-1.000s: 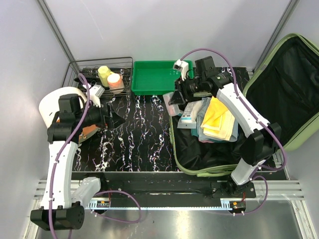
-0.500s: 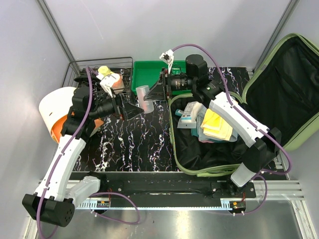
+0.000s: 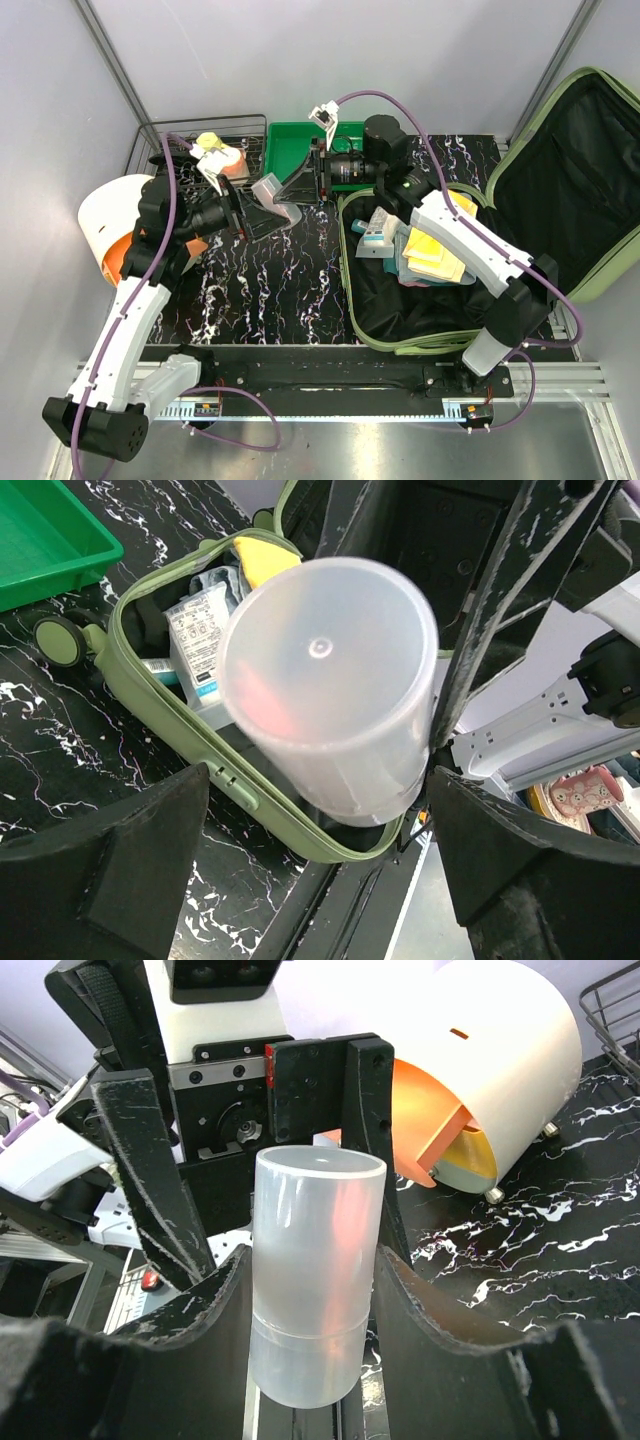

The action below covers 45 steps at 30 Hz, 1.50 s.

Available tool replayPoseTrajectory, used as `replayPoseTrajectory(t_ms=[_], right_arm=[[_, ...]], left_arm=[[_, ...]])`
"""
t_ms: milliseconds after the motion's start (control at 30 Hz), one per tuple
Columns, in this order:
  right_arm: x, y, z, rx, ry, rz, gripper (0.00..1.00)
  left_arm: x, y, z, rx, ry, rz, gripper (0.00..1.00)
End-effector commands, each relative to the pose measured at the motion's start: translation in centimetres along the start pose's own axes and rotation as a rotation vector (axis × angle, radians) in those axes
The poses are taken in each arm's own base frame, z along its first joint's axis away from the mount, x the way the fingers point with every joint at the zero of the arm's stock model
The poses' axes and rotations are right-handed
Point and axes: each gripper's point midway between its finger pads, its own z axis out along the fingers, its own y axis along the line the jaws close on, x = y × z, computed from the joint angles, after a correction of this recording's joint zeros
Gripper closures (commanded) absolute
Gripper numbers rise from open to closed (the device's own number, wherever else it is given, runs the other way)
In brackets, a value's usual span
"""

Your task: Open, take out, and arrange the luggage

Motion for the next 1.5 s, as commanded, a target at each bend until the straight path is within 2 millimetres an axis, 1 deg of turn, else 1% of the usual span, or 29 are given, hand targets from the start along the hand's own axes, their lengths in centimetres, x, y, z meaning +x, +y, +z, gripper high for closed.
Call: replayPoseTrajectory(t_ms=[0,200,267,300,333,400,433,533,567,600,633,667,700,733,767,800,833,867,900,933,967,1000,1033,1100,1133,1233,1367,1400,1467], right_arm=[[-1.0,0.9,1.0,-0.028,-0.041,-0.037,0.84],[-0.6,0.8,1.4,-0.026,-0.041,-0.034,0.84],[-0.6,1.0,1.5,-0.031,-0.046,-0.034,0.84],[-0.8,1.2,1.5,-0.035,-0.055,-0.035,0.84],[-0.8,1.2,1.6,-0.037,-0.052,-0.03,0.83],[-0.8,1.2,1.7,-0.041,-0.05,-0.019,0.8],[-0.9,1.2,1.7,-0.042,-0.051,-0.018,0.77],[-1.0,1.2,1.7,-0.041,-0.055,-0.023,0.61],[-1.2,1.3,1.7,-0.04,-0.059,-0.033,0.54],[-1.3,1.2,1.7,-0.031,-0.063,-0.034,0.35],[-1.5,1.4,1.6,-0.027,-0.069,-0.045,0.29],[-1.7,1.2,1.5,-0.017,-0.075,-0.068,0.19],[-1.9,0.9,1.4,0.006,-0.081,-0.074,0.12],[-2.3,1.0,1.0,0.017,-0.091,-0.091,0.04],[-2.5,0.7,0.8,0.031,-0.095,-0.107,0.02],[-2.6,0.4,0.6,0.047,-0.098,-0.107,0.0],[-2.8,0.0,0.2,0.056,-0.099,-0.112,0.0],[-2.9,-0.1,0.0,0.06,-0.098,-0.116,0.0],[-2.8,-0.4,-0.3,0.067,-0.094,-0.112,0.0],[-2.7,-0.8,-0.4,0.07,-0.089,-0.107,0.0],[-2.6,-1.1,-0.7,0.075,-0.086,-0.106,0.0],[-2.5,-1.2,-0.9,0.07,-0.079,-0.105,0.0],[-2.3,-1.3,-0.9,0.07,-0.075,-0.102,0.0],[-2.1,-1.3,-1.0,0.057,-0.065,-0.115,0.0],[-1.9,-1.5,-1.1,0.057,-0.061,-0.118,0.0],[-1.4,-1.7,-1.1,0.054,-0.05,-0.122,0.0],[-0.9,-1.7,-1.3,0.057,-0.044,-0.115,0.0],[-0.6,-1.7,-1.4,0.061,-0.042,-0.113,0.0],[-0.4,-1.7,-1.6,0.067,-0.041,-0.117,0.0]], left_arm=[[-0.9,-1.0,-0.3,0.025,-0.038,0.035,0.07],[-2.2,-1.0,-0.7,0.024,-0.084,0.004,0.08],[-2.4,-0.9,-0.7,0.015,-0.092,0.008,0.14],[-2.4,-0.7,-0.8,0.006,-0.091,0.007,0.18],[-2.6,-0.3,-0.9,-0.013,-0.098,0.006,0.27],[-2.5,0.2,-1.3,-0.042,-0.098,0.0,0.39],[-2.7,0.6,-1.7,-0.06,-0.106,-0.003,0.49],[-2.3,1.4,-2.8,-0.112,-0.11,-0.007,0.6],[-2.2,1.7,-3.1,-0.129,-0.108,0.013,0.65],[-1.5,1.9,-3.8,-0.16,-0.091,0.004,0.69],[-1.9,2.4,-4.6,-0.209,-0.101,0.023,0.72],[-1.7,2.9,-5.4,-0.244,-0.086,0.09,0.75],[-0.1,3.0,-6.1,-0.276,-0.025,0.066,0.76],[-1.4,3.4,-7.7,-0.363,-0.044,0.107,0.78],[-1.2,4.1,-8.8,-0.417,-0.006,0.18,0.8],[0.8,4.7,-9.9,-0.473,0.08,0.128,0.82],[-0.3,4.9,-11.8,-0.576,0.091,0.191,0.83],[-0.1,5.6,-13.1,-0.638,0.156,0.268,0.85],[1.9,6.2,-14.5,-0.685,0.276,0.224,0.85],[1.0,5.9,-16.3,-0.756,0.315,0.289,0.85],[1.1,6.2,-17.7,-0.787,0.394,0.368,0.84],[2.2,6.2,-19.0,-0.815,0.477,0.36,0.82],[1.9,6.2,-20.6,-0.875,0.534,0.409,0.8],[1.7,6.6,-22.9,-0.958,0.621,0.503,0.8],[1.7,7.2,-24.6,-1.016,0.702,0.563,0.8],[1.8,8.3,-27.1,-1.091,0.835,0.609,0.82],[1.8,9.7,-28.2,-1.105,0.92,0.586,0.83],[1.8,10.1,-28.8,-1.119,0.934,0.567,0.83],[1.5,10.8,-29.2,-1.105,0.974,0.572,0.83]])
